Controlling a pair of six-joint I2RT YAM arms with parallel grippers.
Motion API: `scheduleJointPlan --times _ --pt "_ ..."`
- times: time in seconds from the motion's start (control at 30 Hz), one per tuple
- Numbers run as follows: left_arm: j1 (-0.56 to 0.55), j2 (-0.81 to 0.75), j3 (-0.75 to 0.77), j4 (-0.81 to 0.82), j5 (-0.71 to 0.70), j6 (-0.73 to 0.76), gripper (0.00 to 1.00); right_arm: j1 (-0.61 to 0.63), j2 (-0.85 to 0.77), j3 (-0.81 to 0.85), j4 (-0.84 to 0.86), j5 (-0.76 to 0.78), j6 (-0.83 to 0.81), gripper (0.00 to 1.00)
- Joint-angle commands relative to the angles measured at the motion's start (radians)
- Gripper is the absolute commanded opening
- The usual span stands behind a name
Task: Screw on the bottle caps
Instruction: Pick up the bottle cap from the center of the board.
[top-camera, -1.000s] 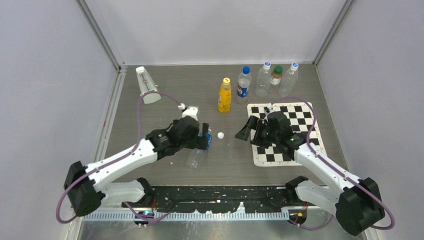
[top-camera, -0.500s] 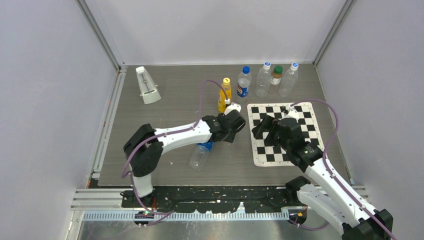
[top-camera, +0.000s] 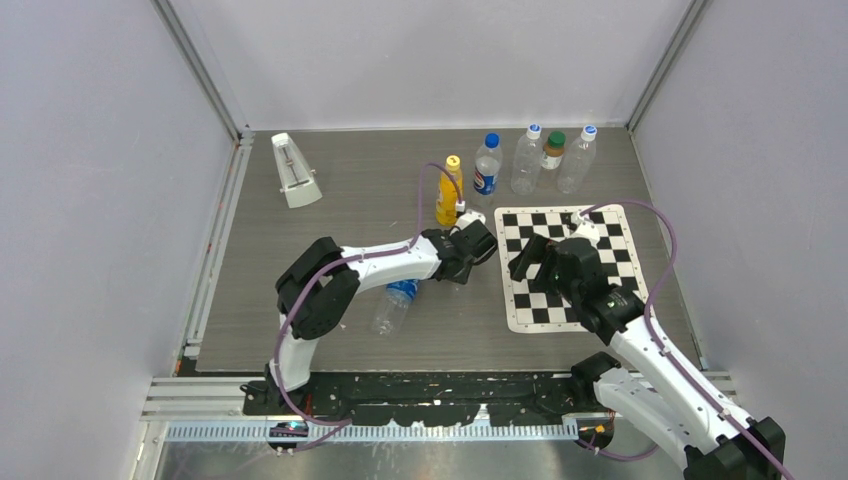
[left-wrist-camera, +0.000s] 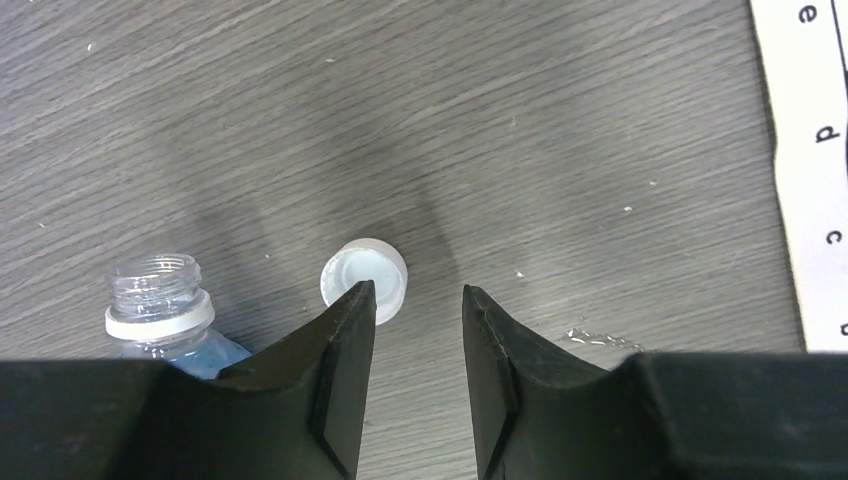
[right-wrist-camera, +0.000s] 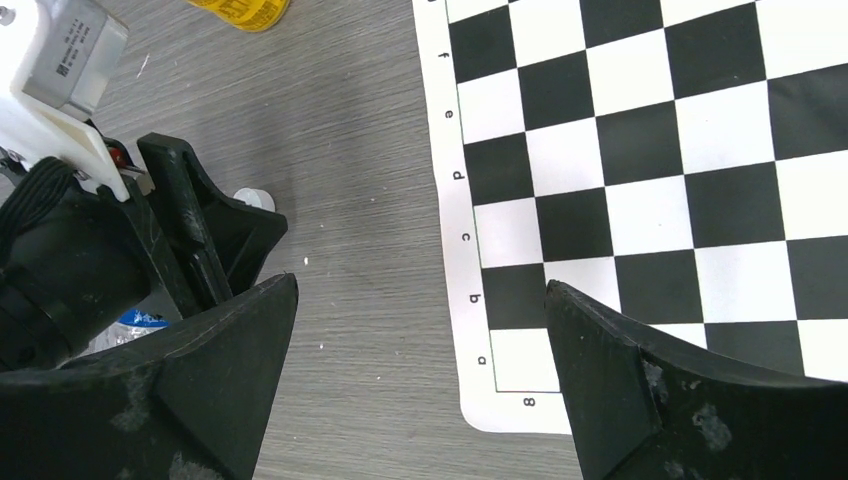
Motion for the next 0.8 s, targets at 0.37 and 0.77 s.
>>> scheduleJointPlan --times 0.37,0.77 --pt "0.022 0.029 -0.014 0.047 -0.005 -0.036 0.33 -0.003 0.045 0.001 0.051 -0.005 -0.021 0.99" --pt "0.023 -0.142 -0.097 0.112 0.071 -0.043 0.01 0.0 -0.032 -0.05 0.224 -0.109 -0.061 0.91"
